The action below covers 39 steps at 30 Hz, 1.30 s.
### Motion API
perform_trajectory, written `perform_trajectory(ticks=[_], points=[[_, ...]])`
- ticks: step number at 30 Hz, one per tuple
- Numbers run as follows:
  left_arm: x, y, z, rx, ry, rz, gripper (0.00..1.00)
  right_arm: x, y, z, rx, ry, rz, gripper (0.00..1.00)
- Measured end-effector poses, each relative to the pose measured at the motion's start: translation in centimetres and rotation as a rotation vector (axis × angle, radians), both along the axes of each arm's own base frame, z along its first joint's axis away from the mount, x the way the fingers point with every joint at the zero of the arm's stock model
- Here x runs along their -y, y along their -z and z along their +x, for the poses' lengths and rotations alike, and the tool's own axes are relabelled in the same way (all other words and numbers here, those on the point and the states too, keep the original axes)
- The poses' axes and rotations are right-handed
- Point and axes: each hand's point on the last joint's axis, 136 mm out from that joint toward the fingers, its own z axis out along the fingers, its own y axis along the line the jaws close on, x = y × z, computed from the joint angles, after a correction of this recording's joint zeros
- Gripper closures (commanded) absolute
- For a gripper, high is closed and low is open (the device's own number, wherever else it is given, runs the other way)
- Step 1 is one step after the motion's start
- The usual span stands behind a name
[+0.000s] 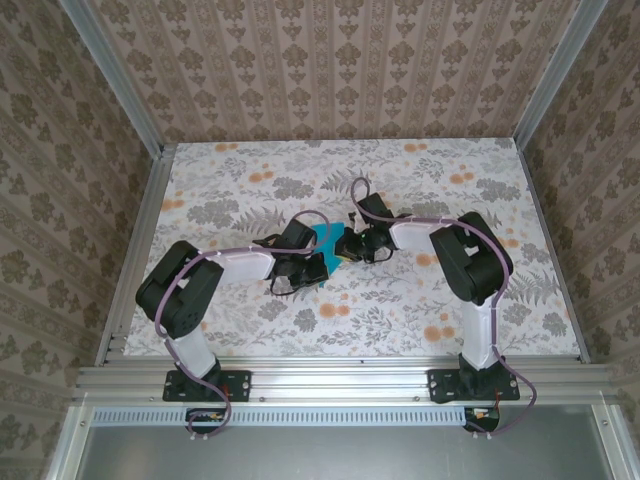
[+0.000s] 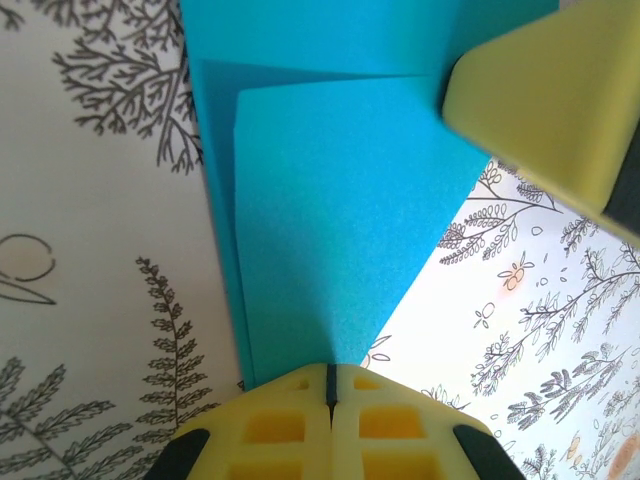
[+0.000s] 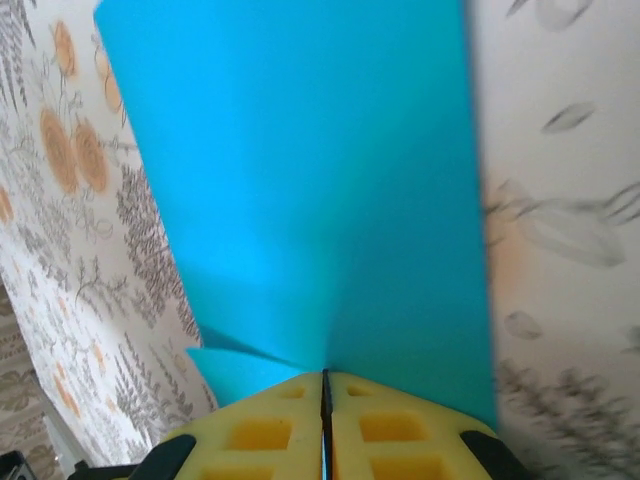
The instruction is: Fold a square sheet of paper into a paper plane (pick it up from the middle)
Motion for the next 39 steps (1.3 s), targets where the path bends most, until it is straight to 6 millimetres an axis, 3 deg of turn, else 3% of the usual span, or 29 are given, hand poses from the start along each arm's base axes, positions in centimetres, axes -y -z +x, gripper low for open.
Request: perform_trajectory(ticks=[9, 15, 19, 27, 30, 35, 39], points=[[0.0, -0.1, -0.1, 0.021, 0.028, 0.01, 0.93, 2.4, -0.5, 1.7, 0.027, 0.05, -0.056, 0.89], [-0.7, -1.1, -0.9, 0.047, 0.082, 0.04, 0.85, 1.7, -3.3, 2.0, 0.111, 0.02, -0.06, 0.88], [-0.7, -2.9, -0.5, 0.101, 0.097, 0.017, 0.79, 0.5, -4.0, 3.2, 0.136, -0.003, -0.056, 0.87], [-1.4, -5.0, 1.0, 0.173, 0.041, 0.006, 0.66, -0.1, -1.4, 5.4, 0.1, 0.003, -0.101, 0.87], [-1.5, -5.0, 1.2, 0.176, 0.019, 0.003, 0.64, 0.7, -0.3, 5.2, 0.07, 0.026, -0.14, 0.87], [-1.5, -4.6, 1.0, 0.168, 0.006, -0.001, 0.63, 2.2, -0.2, 5.8, 0.062, 0.104, -0.189, 0.87], [-0.9, -4.7, 0.9, 0.177, 0.015, -0.018, 0.64, 4.7, -0.3, 4.9, 0.043, 0.202, -0.243, 0.85]])
